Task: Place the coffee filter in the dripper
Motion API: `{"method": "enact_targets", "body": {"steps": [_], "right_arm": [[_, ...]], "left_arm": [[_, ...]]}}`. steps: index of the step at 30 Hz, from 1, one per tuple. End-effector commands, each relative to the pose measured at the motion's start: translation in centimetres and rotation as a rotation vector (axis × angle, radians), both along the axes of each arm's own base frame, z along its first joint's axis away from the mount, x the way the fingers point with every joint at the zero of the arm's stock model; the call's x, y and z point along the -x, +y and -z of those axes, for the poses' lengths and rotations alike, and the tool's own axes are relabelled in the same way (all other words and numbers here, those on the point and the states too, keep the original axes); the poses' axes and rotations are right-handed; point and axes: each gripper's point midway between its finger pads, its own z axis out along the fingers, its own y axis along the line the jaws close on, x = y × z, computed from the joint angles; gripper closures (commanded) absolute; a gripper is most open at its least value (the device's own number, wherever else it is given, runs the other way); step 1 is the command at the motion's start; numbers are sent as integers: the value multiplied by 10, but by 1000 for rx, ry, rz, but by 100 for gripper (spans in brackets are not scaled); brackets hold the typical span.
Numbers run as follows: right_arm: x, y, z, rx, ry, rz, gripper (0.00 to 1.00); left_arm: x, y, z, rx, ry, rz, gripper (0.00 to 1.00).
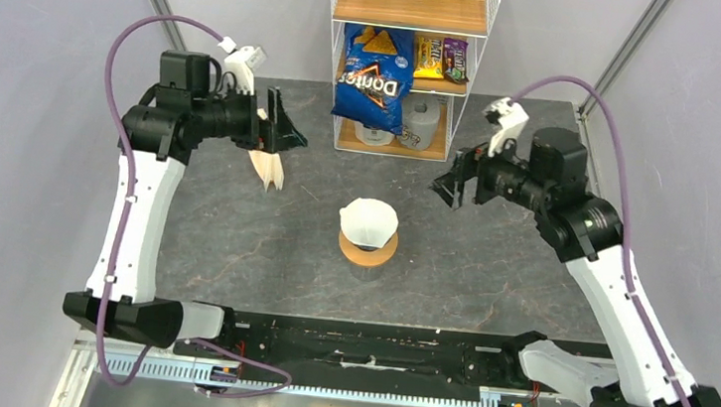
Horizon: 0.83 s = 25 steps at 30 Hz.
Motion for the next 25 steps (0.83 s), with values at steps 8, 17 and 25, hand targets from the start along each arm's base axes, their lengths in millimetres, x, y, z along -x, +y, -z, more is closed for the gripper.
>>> {"method": "enact_targets", "body": {"steps": [8, 17, 25], "right_arm": [[-13, -109, 80, 99, 115, 459, 3], [-8, -125, 129, 123, 186, 534, 3], [-5, -129, 134, 129, 195, 540, 3]], "left_arm": [[-23, 90, 102, -349, 107, -242, 7], [-20, 111, 150, -443, 122, -334, 6], [-12, 120, 161, -521, 107, -363, 5]]}}
